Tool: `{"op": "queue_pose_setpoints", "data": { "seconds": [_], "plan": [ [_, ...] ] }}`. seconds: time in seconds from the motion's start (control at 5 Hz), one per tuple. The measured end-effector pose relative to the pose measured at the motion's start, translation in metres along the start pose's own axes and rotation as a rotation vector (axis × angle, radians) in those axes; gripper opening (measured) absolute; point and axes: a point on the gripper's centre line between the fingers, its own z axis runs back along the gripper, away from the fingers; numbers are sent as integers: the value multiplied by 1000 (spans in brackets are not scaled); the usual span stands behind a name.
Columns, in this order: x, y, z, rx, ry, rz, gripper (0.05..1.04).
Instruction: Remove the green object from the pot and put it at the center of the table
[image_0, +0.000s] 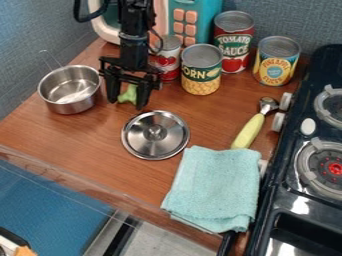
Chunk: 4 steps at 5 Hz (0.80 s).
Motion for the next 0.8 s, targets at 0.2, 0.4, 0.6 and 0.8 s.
{"op": "queue_pose_setpoints", "data": {
  "seconds": [0.2,0.4,0.6,0.8],
  "plan": [
    [-1,-2,-2,-7,4,-3,1009],
    [-2,-8,-1,-18,12,-13,1005],
    [-3,-18,25,-36,-36,-22,1000],
    [-5,-24,43,-56,-72,-36,1000]
  ]
}}
